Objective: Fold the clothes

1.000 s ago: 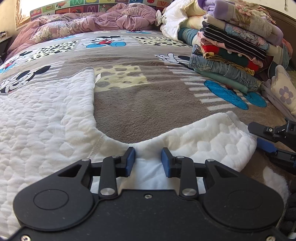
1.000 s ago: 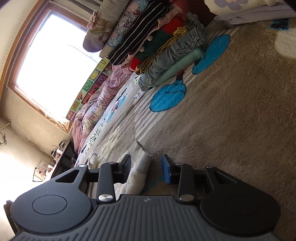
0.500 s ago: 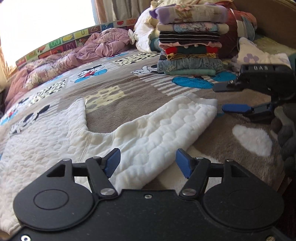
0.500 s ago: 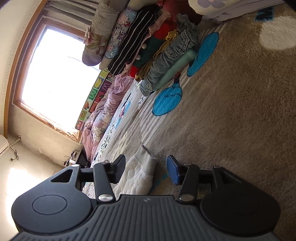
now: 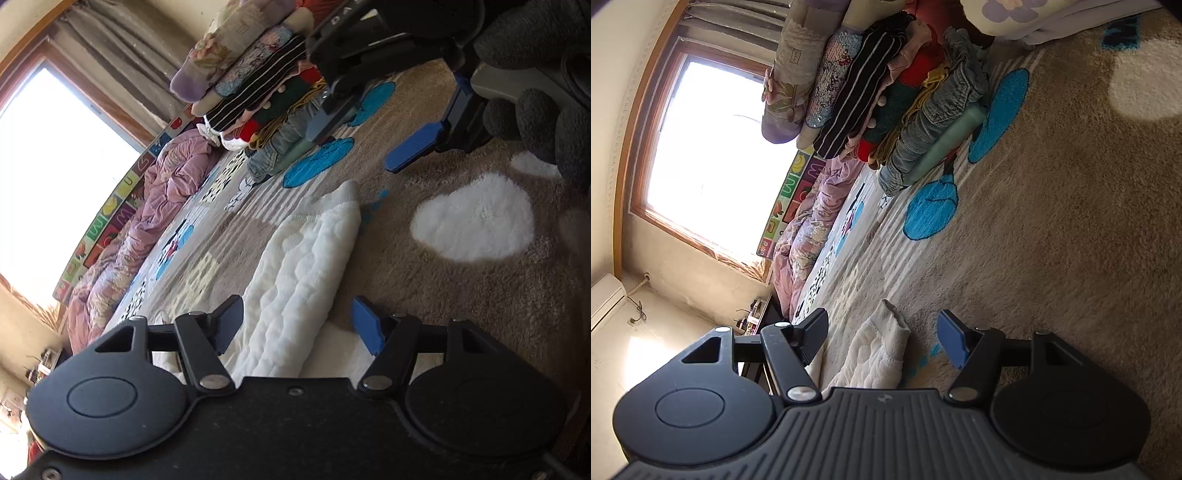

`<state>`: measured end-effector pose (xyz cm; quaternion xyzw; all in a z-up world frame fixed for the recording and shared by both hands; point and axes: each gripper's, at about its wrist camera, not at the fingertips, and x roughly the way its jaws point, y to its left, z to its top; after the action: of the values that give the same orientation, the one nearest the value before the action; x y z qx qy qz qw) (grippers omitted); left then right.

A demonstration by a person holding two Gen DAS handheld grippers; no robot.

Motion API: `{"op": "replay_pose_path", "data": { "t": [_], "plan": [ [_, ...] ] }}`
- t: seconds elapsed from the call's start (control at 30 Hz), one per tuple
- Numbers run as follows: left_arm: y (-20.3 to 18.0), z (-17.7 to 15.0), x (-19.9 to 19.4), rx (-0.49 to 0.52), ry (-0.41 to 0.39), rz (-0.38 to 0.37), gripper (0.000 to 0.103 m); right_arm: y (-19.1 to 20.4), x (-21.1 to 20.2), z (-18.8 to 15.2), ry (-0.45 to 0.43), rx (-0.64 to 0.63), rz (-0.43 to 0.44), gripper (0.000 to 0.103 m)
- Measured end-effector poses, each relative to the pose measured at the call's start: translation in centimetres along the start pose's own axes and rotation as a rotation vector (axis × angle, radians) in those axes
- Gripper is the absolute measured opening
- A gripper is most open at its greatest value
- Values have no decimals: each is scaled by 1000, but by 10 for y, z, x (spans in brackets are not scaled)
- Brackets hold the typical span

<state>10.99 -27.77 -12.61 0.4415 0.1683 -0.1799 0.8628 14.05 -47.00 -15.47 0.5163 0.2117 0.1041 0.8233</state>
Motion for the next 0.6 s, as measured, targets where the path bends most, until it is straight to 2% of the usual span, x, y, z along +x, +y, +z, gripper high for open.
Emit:
{"op": "replay_pose_path", "data": {
  "t": [0.17, 0.27, 0.33, 0.4, 0.47, 0.6],
  "plan": [
    [-13, 15, 16, 95, -3, 16, 58, -5, -4, 6, 4, 2, 18, 68],
    [-20, 24, 26, 128, 12, 12, 44, -11, -8, 11, -7, 16, 33, 68],
    [-21, 28, 34, 129, 29, 1, 28, -16, -11, 13, -23, 35, 50, 68],
    [-14, 30, 39, 60, 47, -37, 20, -21, -13, 14, -37, 60, 70, 68],
    [2, 29, 41, -57, 63, -77, 10, -22, -15, 14, -48, 73, 84, 68],
    [44, 24, 32, -287, 40, -115, 8, -16, -18, 11, -69, 46, 94, 74]
  ]
}}
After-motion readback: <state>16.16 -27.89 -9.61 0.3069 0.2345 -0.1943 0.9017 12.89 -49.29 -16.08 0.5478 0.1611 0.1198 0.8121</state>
